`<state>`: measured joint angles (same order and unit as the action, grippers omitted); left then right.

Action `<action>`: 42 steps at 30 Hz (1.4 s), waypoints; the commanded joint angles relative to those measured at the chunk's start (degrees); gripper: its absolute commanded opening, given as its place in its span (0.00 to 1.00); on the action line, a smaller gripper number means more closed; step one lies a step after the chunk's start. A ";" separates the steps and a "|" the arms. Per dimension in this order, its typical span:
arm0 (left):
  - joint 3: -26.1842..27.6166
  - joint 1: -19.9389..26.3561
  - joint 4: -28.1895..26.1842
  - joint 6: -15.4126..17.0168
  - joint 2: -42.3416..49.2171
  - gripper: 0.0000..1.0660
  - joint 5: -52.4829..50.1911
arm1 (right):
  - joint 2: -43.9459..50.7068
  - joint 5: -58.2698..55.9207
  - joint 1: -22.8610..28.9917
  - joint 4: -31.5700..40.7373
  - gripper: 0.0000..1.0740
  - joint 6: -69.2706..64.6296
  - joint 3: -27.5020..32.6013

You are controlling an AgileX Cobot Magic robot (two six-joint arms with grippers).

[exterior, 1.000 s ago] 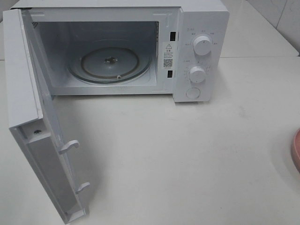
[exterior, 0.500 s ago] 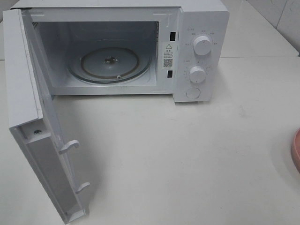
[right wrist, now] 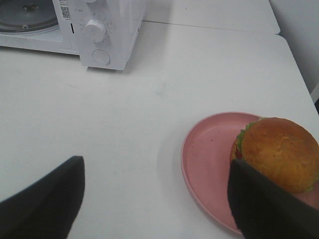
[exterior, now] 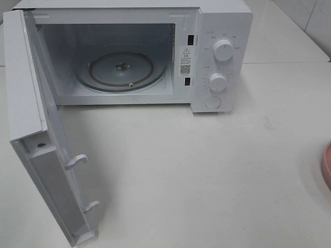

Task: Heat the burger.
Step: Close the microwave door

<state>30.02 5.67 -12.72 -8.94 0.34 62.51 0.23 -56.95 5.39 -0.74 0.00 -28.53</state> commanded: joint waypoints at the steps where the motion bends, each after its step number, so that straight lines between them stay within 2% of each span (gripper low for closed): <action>1: -0.17 -0.17 -0.57 0.06 0.86 0.92 -0.74 | 1.49 0.00 -0.46 0.06 0.71 0.00 0.06; 15: 0.23 -0.17 -0.11 0.69 0.29 0.91 -1.15 | 1.49 0.00 -0.46 0.06 0.71 0.00 0.06; 17: 1.89 -0.17 -0.17 0.74 -2.75 0.85 -3.09 | 1.49 0.00 -0.46 0.06 0.71 0.00 0.06; 20: 1.89 -0.17 -0.17 0.74 -3.44 0.82 -4.24 | 1.49 0.00 -0.46 0.06 0.71 0.00 0.06; 21: 1.89 -0.17 -0.17 0.74 -5.16 0.73 -6.70 | 1.49 0.00 -0.46 0.06 0.71 0.00 0.06; 22: 1.89 -0.17 -0.17 0.69 -5.84 0.68 -7.62 | 1.49 0.00 -0.46 0.06 0.71 0.00 0.06; 23: 1.89 -0.17 -0.17 0.69 -5.84 0.68 -7.62 | 1.49 0.00 -0.46 0.06 0.71 0.00 0.06; 25: 0.57 -0.17 -0.11 0.46 -9.05 0.39 -12.15 | 1.49 0.00 -0.46 0.06 0.71 0.00 0.06; 26: 0.57 -0.17 -0.11 0.46 -9.05 0.39 -12.15 | 1.49 0.00 -0.46 0.06 0.71 0.00 0.06; 27: 0.00 -0.17 -0.06 0.00 -9.68 0.31 -13.75 | 1.49 0.00 -0.46 0.06 0.71 0.00 0.06; 28: 0.00 -0.17 -0.06 0.00 -9.68 0.31 -13.75 | 1.49 0.00 -0.46 0.06 0.71 0.00 0.06; 30: -3.72 -0.17 -0.57 -0.17 -13.01 0.00 -19.88 | 1.49 0.00 -0.46 0.06 0.71 0.00 0.06; 36: -7.28 -0.17 -1.83 -0.40 -16.04 0.00 -29.34 | 1.49 0.00 -0.46 0.06 0.71 0.00 0.06; 37: -9.11 -0.17 -1.83 -0.63 -17.53 0.00 -34.15 | 1.49 0.00 -0.46 0.06 0.71 0.00 0.06; 38: -11.00 -0.17 -2.12 -1.89 -19.14 0.00 -38.56 | 1.49 0.00 -0.46 0.06 0.71 0.00 0.06; 40: -11.80 -0.17 -2.41 -2.86 -20.05 0.00 -40.74 | 1.49 0.00 -0.46 0.06 0.71 0.00 0.06; 41: -13.12 -0.17 -3.61 -4.98 -22.06 0.00 -44.69 | 1.49 0.00 -0.46 0.06 0.71 0.00 0.06; 42: -13.12 -0.17 -3.61 -4.98 -22.06 0.00 -44.69 | 1.49 0.00 -0.46 0.06 0.71 0.00 0.06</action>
<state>17.13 5.67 -15.47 -13.12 -21.54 20.40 0.23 -56.95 5.39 -0.74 0.00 -28.53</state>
